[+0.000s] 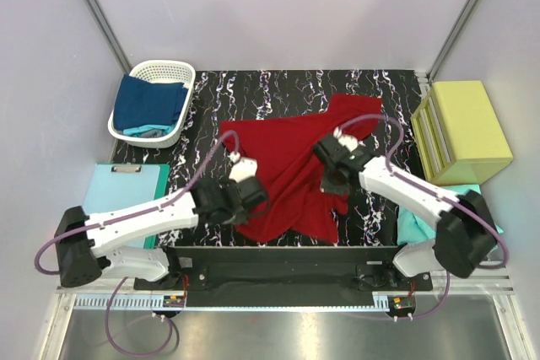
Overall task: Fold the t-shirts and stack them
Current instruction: Flatten out the tshirt
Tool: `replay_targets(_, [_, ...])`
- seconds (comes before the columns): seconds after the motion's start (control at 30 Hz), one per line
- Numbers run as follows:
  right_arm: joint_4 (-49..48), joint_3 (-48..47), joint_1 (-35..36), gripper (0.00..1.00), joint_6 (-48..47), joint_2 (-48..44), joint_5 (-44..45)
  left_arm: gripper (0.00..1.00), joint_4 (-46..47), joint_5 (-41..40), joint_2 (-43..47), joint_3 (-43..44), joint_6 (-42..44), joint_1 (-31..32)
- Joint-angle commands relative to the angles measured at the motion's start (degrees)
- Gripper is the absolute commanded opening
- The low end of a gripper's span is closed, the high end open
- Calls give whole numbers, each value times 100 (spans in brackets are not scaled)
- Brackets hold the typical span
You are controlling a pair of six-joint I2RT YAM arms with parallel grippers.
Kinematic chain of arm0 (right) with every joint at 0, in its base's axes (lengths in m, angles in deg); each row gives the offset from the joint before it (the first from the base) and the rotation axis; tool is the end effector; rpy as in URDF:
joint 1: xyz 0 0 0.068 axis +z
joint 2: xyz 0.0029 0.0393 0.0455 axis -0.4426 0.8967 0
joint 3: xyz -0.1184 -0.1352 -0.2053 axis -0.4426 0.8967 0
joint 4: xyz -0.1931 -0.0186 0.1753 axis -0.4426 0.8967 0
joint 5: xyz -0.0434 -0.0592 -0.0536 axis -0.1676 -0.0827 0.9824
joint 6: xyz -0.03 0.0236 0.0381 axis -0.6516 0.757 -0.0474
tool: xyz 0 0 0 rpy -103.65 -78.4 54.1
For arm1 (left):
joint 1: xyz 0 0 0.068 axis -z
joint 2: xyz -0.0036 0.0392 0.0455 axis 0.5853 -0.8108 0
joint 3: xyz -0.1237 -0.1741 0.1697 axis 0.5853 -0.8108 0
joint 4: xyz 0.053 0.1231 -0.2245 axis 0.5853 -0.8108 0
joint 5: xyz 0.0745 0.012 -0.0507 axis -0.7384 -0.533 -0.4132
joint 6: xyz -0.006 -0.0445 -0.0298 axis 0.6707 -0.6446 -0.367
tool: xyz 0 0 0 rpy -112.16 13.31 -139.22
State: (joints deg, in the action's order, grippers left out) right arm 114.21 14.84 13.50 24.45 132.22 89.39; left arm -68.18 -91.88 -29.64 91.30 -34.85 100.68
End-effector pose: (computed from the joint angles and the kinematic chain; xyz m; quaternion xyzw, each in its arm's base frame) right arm 0.2079 0.1618 0.2236 0.0752 0.9754 0.0261 0.2054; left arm 0.1045 -0.1862 0.2547 0.1163 0.9568 -0.0024 0.2665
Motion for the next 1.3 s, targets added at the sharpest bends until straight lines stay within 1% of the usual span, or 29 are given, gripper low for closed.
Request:
replay_targets(0.0, [608, -1472, 31, 0, -448, -613, 1235, 0, -113, -607, 329, 1026, 654, -701])
replay_targets(0.03, [714, -1953, -4, 0, -597, -613, 1359, 0, -95, -651, 355, 1280, 760, -851])
replay_targets(0.07, [802, -2175, -48, 0, -685, -613, 1543, 0, -86, -695, 364, 1404, 970, -1157])
replay_targets(0.13, [969, -2754, -135, 0, -931, -604, 1667, 0, -25, -818, 338, 1781, 1190, -1492])
replay_targets(0.17, [996, -2923, -275, 0, -1011, -595, 1781, 0, 10, -871, 329, 1914, 1418, -1842])
replay_targets(0.2, [1031, -3081, -390, 0, -1116, -595, 1808, 0, 89, -906, 312, 2046, 1524, -2037])
replay_targets(0.23, [1049, -3361, -521, 0, -1291, -587, 1843, 0, 142, -898, 277, 2317, 1630, -2239])
replay_targets(0.27, [1041, -3486, -888, 0, -1389, -595, 1852, 0, 194, -863, 268, 2450, 1840, -2650])
replay_targets(0.3, [1023, -3731, -1083, 0, -1477, -595, 1843, 0, 299, -776, 241, 2582, 1937, -2854])
replay_targets(0.33, [1005, -3881, -1268, 0, -1669, -569, 1835, 0, 344, -749, 163, 2896, 2112, -3248])
replay_targets(0.37, [953, -4031, -1618, 0, -1766, -534, 1878, 0, 388, -714, 118, 3065, 2184, -3434])
replay_targets(0.4, [944, -4345, -1647, 0, -1924, -499, 2026, 0, 388, -687, -12, 3450, 2245, -3610])
replay_targets(0.43, [944, -4531, -1648, 0, -1978, -455, 2411, 0, 362, -704, -101, 3645, 2281, -3864])
replay_targets(0.5, [926, -5015, -1648, 0, -1996, -289, 2563, 0, 318, -906, -346, 4206, 2290, -3981])
replay_targets(0.6, [804, -5613, -1665, 0, -2110, -25, 2643, 0, 309, -714, -690, 4954, 2176, -4095])
replay_targets(0.67, [575, -5955, -1665, 0, -2189, 2, 2582, 0, 292, -670, -892, 5568, 2176, -4095])
replay_targets(0.73, [251, -6123, -1657, 0, -2242, -67, 2389, 0, 283, -608, -971, 5956, 2228, -4095])
replay_targets(0.77, [206, -6359, -1665, 0, -2251, -68, 2345, 0, 274, -599, -1050, 6306, 2237, -4095])
replay_targets(0.87, [302, -6939, -1657, 0, -2286, 29, 2204, 0, 274, -590, -1060, 6756, 2334, -4078])
replay_targets(1.0, [57, -7020, -1639, 0, -2461, -129, 2195, 0, 292, -818, -963, 6969, 2553, -3946])
replay_targets(1.17, [21, -7266, -1604, 0, -2594, -182, 2169, 0, 371, -1047, -875, 7232, 2773, -3823])
replay_targets(1.27, [153, -7434, -1551, 0, -2637, -112, 2160, 0, 379, -1065, -805, 7198, 2835, -3788])
